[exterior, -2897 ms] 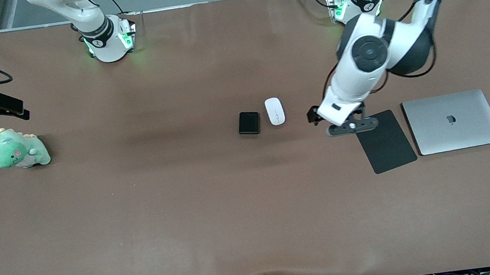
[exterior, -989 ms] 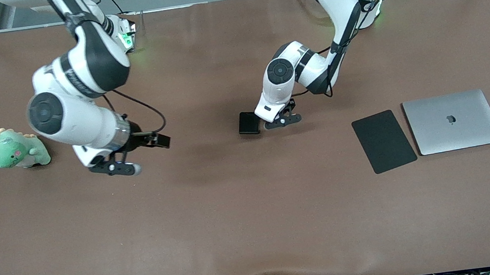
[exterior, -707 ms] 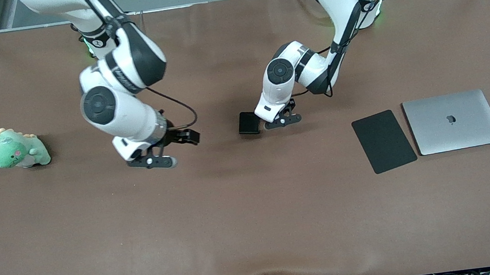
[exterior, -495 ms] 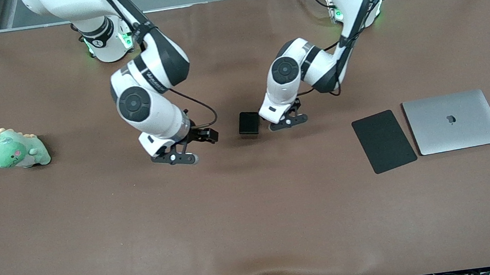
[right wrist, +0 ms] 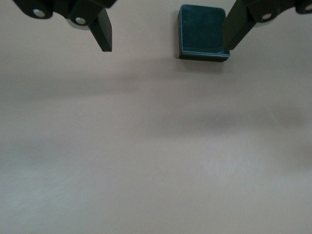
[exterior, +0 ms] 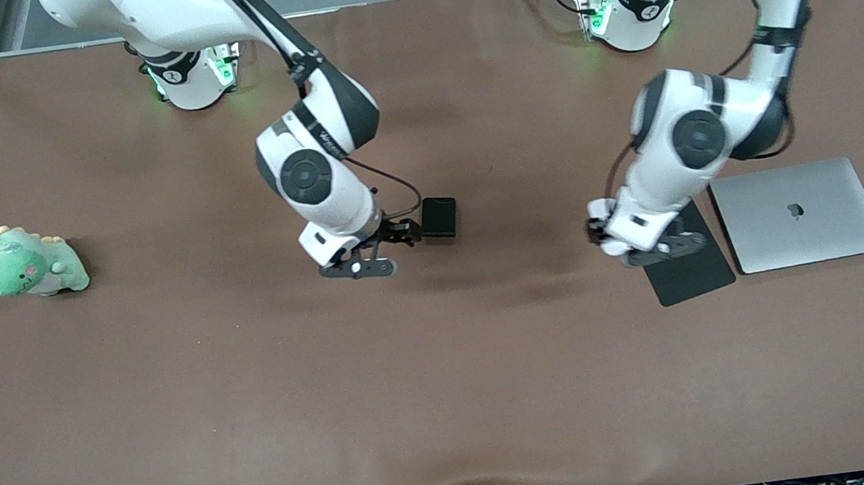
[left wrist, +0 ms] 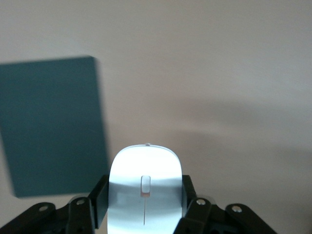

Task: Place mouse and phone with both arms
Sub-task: 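Carry the mouse with the left gripper while the right gripper grasps the phone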

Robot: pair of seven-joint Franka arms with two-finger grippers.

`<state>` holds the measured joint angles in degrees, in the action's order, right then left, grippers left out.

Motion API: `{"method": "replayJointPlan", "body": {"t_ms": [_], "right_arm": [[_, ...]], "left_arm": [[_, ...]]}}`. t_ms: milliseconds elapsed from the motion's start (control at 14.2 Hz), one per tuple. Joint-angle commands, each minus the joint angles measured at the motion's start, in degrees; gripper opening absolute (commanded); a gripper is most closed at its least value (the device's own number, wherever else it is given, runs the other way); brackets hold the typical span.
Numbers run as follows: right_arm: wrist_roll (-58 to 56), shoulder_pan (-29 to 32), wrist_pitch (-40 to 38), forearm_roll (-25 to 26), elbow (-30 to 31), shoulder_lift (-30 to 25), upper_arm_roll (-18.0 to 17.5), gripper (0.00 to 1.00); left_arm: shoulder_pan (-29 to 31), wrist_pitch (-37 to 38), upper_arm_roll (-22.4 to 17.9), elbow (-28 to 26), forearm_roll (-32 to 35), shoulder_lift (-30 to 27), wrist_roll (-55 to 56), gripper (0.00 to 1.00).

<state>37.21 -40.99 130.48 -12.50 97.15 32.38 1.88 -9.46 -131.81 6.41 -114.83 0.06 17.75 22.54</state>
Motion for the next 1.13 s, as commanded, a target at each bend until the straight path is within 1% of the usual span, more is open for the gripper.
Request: {"method": "replayJointPlan", "body": {"t_ms": [0, 71, 212, 283, 565, 918, 1060], "right_arm": [[6.2, -2.9, 0.6, 5.9, -4.2, 5.2, 0.8, 1.0], [8.5, -4.0, 0.6, 6.8, -5.2, 6.5, 0.8, 1.0], [9.5, -5.8, 0.6, 6.9, -7.1, 8.5, 0.8, 1.0], [10.1, -6.4, 0.6, 7.0, -7.2, 8.8, 0.8, 1.0], [13.3, -8.8, 0.6, 7.1, -8.9, 10.9, 0.8, 1.0], [15.0, -9.3, 0.6, 7.1, -11.0, 13.4, 0.8, 1.0], [15.3, -9.3, 0.6, 7.1, -11.3, 13.6, 0.8, 1.0]], "left_arm": [[2.7, 0.0, 0.5, -0.3, 0.9, 1.1, -2.1, 0.0], [3.7, -0.1, 0.4, -0.4, 1.8, 1.6, -2.9, 0.0], [6.8, -1.0, 0.7, -0.3, 5.0, 2.9, -3.2, 0.0], [6.9, -1.8, 0.7, -0.3, 5.5, 3.9, -3.2, 0.0], [7.7, -3.3, 0.7, -0.6, 5.5, 5.4, -3.2, 0.0], [8.2, -7.4, 0.4, 0.0, 5.5, 8.2, -3.1, 0.0], [10.3, -7.6, 0.4, 1.9, 5.6, 10.4, -3.1, 0.0]]}}
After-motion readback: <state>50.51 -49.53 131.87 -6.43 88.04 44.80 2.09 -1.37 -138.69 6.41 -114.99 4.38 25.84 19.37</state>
